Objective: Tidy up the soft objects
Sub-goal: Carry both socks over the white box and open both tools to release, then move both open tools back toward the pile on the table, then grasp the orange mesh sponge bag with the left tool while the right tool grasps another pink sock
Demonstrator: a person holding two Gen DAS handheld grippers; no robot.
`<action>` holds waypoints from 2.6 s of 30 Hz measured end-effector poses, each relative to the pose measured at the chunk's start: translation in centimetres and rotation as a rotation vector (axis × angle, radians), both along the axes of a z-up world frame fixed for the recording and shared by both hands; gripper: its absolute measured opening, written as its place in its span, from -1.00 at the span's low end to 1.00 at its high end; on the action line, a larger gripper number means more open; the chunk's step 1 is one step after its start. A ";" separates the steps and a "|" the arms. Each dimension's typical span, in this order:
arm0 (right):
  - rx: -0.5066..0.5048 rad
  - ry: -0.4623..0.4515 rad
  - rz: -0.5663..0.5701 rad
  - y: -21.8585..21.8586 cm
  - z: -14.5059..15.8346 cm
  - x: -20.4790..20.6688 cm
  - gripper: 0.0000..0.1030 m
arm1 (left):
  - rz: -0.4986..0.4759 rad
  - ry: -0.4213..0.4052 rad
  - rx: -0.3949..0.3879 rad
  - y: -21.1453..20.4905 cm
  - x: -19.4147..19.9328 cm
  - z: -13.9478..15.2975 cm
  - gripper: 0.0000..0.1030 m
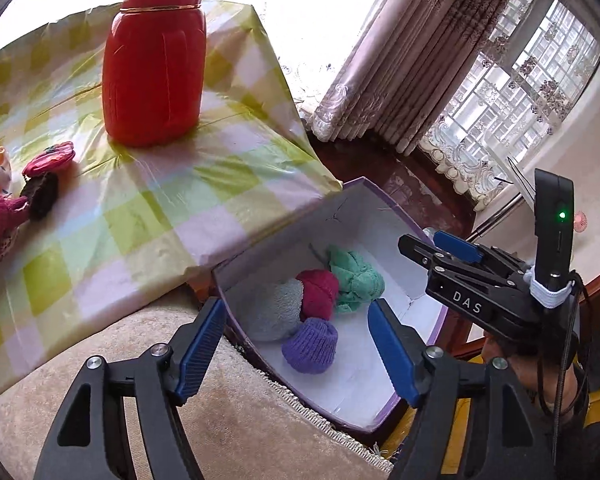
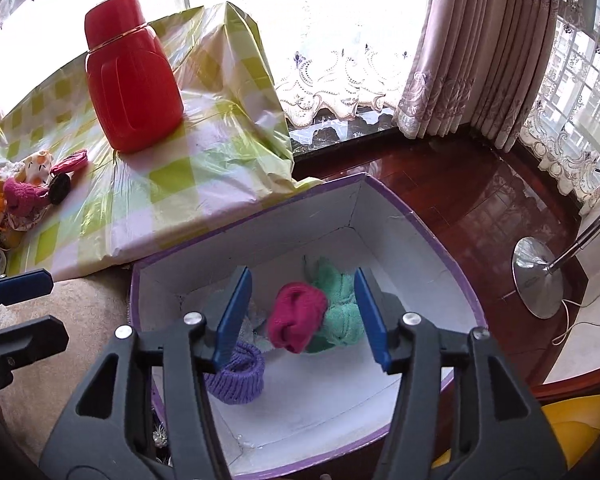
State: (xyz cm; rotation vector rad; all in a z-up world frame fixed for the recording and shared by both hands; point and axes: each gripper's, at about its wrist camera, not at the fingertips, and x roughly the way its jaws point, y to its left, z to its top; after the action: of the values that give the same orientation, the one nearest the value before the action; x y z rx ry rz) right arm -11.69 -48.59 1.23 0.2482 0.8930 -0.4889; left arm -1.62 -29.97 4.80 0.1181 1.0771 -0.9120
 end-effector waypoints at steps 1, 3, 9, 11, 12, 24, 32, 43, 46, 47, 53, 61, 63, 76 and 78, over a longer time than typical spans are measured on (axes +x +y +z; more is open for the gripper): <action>0.000 -0.001 0.000 0.0 0.0 0.1 0.14 | 0.015 -0.005 -0.001 0.5 0.2 -0.1 0.44; 0.000 -0.002 0.004 0.1 0.0 0.2 0.17 | 0.039 -0.033 0.003 1.5 0.4 0.0 0.44; -0.002 -0.004 0.023 1.0 0.1 0.6 0.24 | 0.147 -0.097 0.000 5.7 0.8 0.7 0.44; -0.002 -0.007 0.034 1.4 0.3 0.8 0.25 | 0.191 -0.087 0.006 7.4 1.4 0.8 0.44; -0.002 -0.008 0.040 1.6 0.3 0.9 0.25 | 0.219 -0.080 0.008 8.3 1.8 0.8 0.44; 0.006 -0.040 0.188 7.8 1.5 4.7 0.26 | 0.564 -0.032 0.027 22.2 4.7 -0.7 0.43; 0.012 -0.030 0.327 13.8 0.8 8.7 0.26 | 0.784 -0.010 0.001 30.7 5.9 -1.9 0.43; -0.040 -0.043 0.525 22.0 0.7 15.3 0.26 | 0.875 -0.076 -0.131 33.9 10.7 0.2 0.45; -0.063 -0.061 0.564 23.7 1.1 17.2 0.30 | 0.867 -0.101 -0.143 33.3 13.1 0.8 0.50; -0.069 -0.069 0.577 24.2 1.2 17.9 0.38 | 0.858 -0.108 -0.143 33.0 13.8 0.9 0.51; -0.117 -0.106 0.628 27.0 1.5 21.3 0.57 | 0.821 -0.128 -0.095 30.9 18.7 1.1 0.66; -0.131 -0.083 0.659 28.9 -0.4 25.3 0.59 | 0.783 -0.101 0.031 28.0 22.8 -1.2 0.67; -0.121 -0.074 0.654 28.9 -0.8 26.0 0.59 | 0.774 -0.088 0.051 27.8 23.3 -2.0 0.67; -0.084 -0.063 0.733 30.2 -2.3 27.2 -0.26 | 0.742 -0.162 0.058 27.5 21.9 -2.3 -0.02; -0.070 -0.073 0.729 29.8 -2.1 26.9 -0.32 | 0.743 -0.168 0.042 27.7 21.4 -2.0 -0.15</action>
State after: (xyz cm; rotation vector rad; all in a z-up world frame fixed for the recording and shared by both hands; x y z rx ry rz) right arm 15.20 -18.75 -0.89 -0.1291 0.8273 0.1662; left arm 19.74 -2.23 2.82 -0.1635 0.8806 -0.2041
